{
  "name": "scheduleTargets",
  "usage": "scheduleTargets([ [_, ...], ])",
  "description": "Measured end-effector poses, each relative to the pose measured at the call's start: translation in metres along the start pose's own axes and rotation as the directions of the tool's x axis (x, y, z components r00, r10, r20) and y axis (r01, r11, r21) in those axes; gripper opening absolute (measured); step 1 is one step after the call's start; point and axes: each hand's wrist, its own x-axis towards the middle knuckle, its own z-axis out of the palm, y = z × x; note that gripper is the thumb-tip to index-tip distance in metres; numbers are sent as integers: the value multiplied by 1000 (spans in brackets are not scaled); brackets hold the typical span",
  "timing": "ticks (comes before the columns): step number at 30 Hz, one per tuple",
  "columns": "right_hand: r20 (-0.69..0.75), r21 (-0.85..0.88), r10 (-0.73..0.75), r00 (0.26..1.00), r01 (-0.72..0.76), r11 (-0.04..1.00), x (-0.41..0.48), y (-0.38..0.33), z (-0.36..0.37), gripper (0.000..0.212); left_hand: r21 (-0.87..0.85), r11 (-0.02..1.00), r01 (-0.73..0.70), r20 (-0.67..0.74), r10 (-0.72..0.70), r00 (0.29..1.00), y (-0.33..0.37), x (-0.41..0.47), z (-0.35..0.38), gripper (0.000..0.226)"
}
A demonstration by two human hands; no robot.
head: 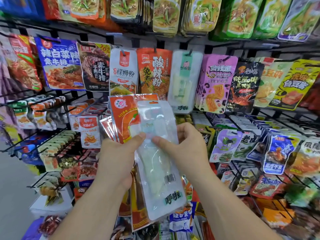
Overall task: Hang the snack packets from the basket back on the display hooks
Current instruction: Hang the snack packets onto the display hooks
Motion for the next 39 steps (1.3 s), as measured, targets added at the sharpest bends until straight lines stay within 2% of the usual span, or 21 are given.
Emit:
scheduleTargets([
  [2,-31,-7,-7,999,7,1000,-1,3,0,44,8,1000,25,13,-25,1000,-3,-1,1,11],
  [5,-56,71,-5,998,9,997,-3,12,2,36,2,999,52,35,-52,998,-8,-1,3,4],
  [11,-50,94,-41,998,46,995,1,26,-6,21,-6,1000,-1,37,2,999,-14,-1,3,15],
  [14,-14,87,-68,998,69,994,2,31,-8,27,-16,1000,9,29,-9,1000,-14,0,1,15],
  [19,4,14,-151,988,151,988,-1,31,-6,23,-14,1000,1,27,0,1000,-14,-1,1,12],
  [24,-12,31,-183,983,184,982,-3,33,-1,19,-3,1000,-16,27,16,1000,-14,-1,-2,13],
  [31,47,140,-83,995,76,987,-3,28,-7,10,13,999,-39,42,38,998,-12,-2,-3,16],
  [34,5,49,-104,995,104,993,4,30,-15,18,14,1000,-17,18,16,1000,-12,1,-3,13],
  [39,-153,-120,-138,979,121,985,13,16,-43,34,55,997,-47,-25,49,999,-11,5,-4,9],
])
